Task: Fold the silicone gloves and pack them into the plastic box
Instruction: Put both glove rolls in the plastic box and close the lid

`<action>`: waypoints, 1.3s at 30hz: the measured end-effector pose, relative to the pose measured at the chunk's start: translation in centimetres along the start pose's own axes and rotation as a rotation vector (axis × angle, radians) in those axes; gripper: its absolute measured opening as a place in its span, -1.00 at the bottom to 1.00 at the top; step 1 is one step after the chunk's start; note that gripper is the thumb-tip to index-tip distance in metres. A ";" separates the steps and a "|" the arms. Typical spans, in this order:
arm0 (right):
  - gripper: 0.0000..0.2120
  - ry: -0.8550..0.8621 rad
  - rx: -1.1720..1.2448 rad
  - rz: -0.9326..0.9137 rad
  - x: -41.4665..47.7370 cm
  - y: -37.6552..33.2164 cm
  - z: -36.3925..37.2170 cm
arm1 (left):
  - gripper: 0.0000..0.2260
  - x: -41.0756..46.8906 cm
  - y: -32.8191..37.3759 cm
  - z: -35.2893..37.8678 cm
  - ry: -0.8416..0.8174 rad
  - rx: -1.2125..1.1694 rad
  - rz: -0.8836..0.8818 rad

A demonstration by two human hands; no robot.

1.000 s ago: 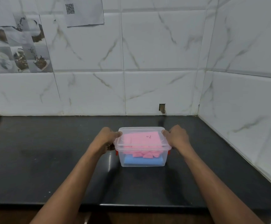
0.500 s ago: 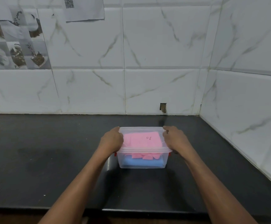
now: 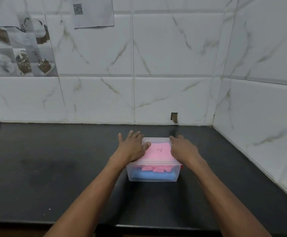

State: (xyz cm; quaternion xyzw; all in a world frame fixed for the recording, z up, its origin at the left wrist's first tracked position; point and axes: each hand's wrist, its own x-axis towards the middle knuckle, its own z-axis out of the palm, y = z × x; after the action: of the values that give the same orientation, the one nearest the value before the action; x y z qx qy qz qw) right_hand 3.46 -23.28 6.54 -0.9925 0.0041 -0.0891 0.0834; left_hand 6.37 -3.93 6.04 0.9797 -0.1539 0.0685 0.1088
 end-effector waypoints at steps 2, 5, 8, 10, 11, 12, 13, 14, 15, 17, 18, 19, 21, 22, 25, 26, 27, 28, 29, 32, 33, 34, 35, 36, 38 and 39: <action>-0.56 0.000 0.032 -0.003 0.0 0.2 0.0 | -0.49 0.1 -0.3 -0.2 -0.057 -0.027 0.119; -0.52 -0.006 0.091 0.005 0.1 0.5 0.1 | -0.43 0.1 -0.5 -0.6 -0.122 -0.037 0.179; -0.51 -0.001 0.148 0.021 0.1 0.7 0.3 | -0.23 0.0 0.9 -0.7 -0.094 -0.020 0.125; -0.49 -0.015 0.175 0.027 0.2 0.9 0.6 | -0.12 0.1 2.2 -0.5 -0.064 0.016 0.094; -0.48 -0.027 0.184 0.029 0.3 1.0 0.7 | -0.09 0.1 2.7 -0.3 -0.081 0.033 0.086; -0.48 -0.038 0.203 0.031 0.4 1.1 0.8 | -0.09 0.1 3.0 -0.1 -0.116 0.037 0.083; -0.49 -0.042 0.238 0.039 0.4 1.2 1.0 | -0.11 0.2 3.1 0.1 -0.154 0.031 0.086; -0.50 -0.039 0.290 0.054 0.5 1.3 1.1 | -0.13 0.3 3.0 0.2 -0.181 0.022 0.095; -0.50 -0.030 0.352 0.081 0.5 1.3 1.2 | -0.16 0.4 2.9 0.2 -0.196 0.014 0.106; -0.48 -0.003 0.461 0.174 0.4 1.2 1.4 | -0.18 0.4 2.8 0.1 -0.203 0.007 0.118; -0.47 0.006 0.492 0.237 0.3 1.1 1.4 | -0.18 0.4 2.8 0.1 -0.206 0.009 0.115; -0.47 0.008 0.523 0.307 0.0 1.1 1.5 | -0.19 0.3 2.9 0.1 -0.209 0.015 0.110; -0.53 -0.003 0.668 0.418 -0.6 1.2 1.4 | -0.19 0.3 3.0 0.1 -0.219 0.026 0.101; -0.56 -0.028 0.802 0.455 -1.0 1.3 1.3 | -0.19 0.4 3.0 0.0 -0.222 0.023 0.097; -0.59 -0.140 1.185 0.526 -2.3 2.2 1.0 | -0.17 0.4 3.1 0.0 -0.223 0.005 0.098; -0.58 -0.178 1.264 0.544 -2.8 2.5 1.0 | -0.16 0.4 3.0 0.1 -0.220 0.002 0.098; -0.56 -0.212 1.335 0.564 -3.3 2.8 1.1 | -0.15 0.5 3.0 0.1 -0.217 0.000 0.098; -0.56 -0.233 1.400 0.579 -3.6 2.9 1.2 | -0.15 0.5 2.9 0.1 -0.215 -0.001 0.099; -0.56 -0.224 1.448 0.589 -3.8 2.9 1.2 | -0.15 0.5 2.9 0.1 -0.214 -0.002 0.101; -0.62 0.016 1.320 0.559 -3.5 2.5 1.2 | -0.15 0.5 3.0 0.1 -0.210 0.003 0.099; -0.64 0.111 1.212 0.533 -3.5 2.1 1.0 | -0.16 0.5 3.0 0.1 -0.211 0.007 0.096; -0.65 0.173 1.103 0.506 -3.4 1.8 0.9 | -0.17 0.4 3.1 0.0 -0.213 0.011 0.093; -0.66 0.203 1.021 0.482 -3.4 1.4 0.8 | -0.17 0.3 3.1 0.0 -0.215 0.013 0.091; -0.67 0.202 0.974 0.471 -3.3 1.2 1.0 | -0.18 0.3 3.1 0.0 -0.215 0.014 0.091; -0.73 0.142 0.968 0.482 -3.4 0.7 1.2 | -0.18 0.3 3.2 -0.1 -0.215 0.014 0.091; -0.75 0.122 0.973 0.486 -3.4 0.5 1.2 | -0.18 0.3 3.2 -0.1 -0.216 0.014 0.091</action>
State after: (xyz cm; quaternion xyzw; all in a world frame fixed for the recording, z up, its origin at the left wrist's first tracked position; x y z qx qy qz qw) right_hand 0.34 -23.45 4.66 -0.8029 0.1964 -0.1162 0.5506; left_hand 5.66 -6.95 6.79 0.9741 -0.2085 -0.0316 0.0814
